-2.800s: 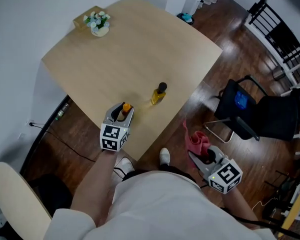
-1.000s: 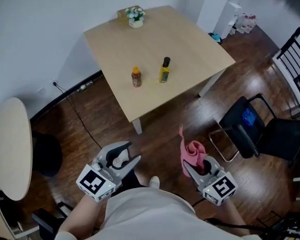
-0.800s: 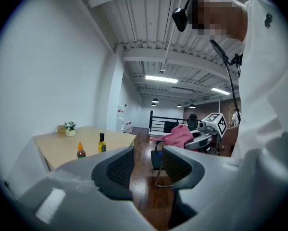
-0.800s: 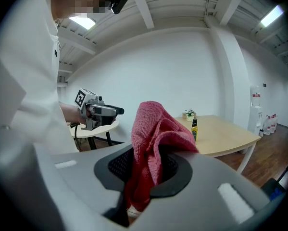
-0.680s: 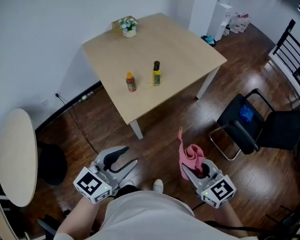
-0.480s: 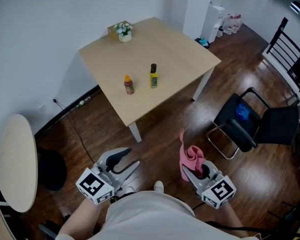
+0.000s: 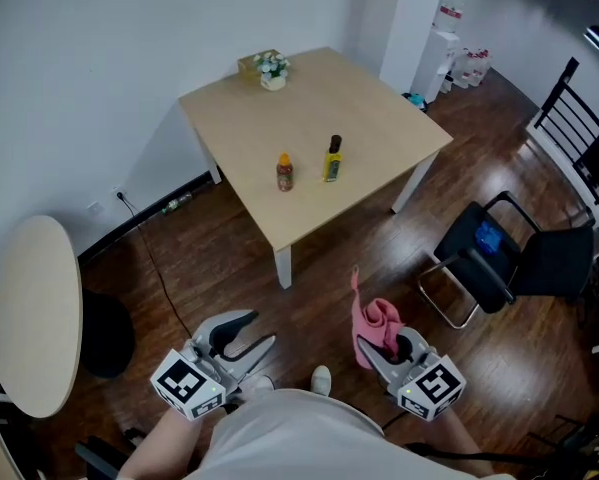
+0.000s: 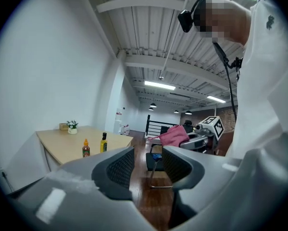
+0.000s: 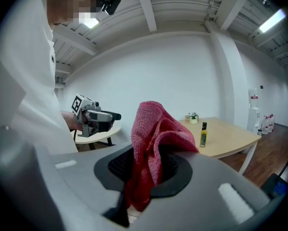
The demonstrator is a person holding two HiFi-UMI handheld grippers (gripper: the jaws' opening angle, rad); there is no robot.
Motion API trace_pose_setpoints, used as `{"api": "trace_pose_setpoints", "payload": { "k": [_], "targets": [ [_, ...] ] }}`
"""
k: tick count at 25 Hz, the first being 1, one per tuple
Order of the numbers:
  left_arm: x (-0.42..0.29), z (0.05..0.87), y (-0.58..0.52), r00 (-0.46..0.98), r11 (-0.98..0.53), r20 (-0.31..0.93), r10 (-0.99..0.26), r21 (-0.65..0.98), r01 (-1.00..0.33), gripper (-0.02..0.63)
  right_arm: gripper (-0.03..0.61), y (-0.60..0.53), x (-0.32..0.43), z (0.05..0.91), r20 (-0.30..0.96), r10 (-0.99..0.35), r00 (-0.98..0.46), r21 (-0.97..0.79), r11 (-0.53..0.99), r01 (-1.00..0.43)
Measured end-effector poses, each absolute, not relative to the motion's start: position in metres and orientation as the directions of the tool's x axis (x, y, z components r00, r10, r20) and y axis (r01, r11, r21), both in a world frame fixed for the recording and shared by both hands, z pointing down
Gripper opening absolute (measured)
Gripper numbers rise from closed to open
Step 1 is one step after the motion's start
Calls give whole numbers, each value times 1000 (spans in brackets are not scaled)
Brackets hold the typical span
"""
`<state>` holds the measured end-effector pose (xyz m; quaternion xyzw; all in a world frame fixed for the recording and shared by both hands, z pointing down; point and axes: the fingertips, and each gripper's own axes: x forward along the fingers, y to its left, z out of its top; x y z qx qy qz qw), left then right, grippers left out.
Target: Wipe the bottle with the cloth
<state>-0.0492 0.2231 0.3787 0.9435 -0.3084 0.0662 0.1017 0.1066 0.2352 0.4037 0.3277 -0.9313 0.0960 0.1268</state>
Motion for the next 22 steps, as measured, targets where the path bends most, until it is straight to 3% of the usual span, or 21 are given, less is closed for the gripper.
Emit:
{"api": "trace_pose_setpoints", "payload": {
  "k": [22],
  "targets": [
    [-125,380,271,817,-815,133,-560,89,-573,195,74,281,16,402,346,-590,-729,-29,770,-637]
  ]
}}
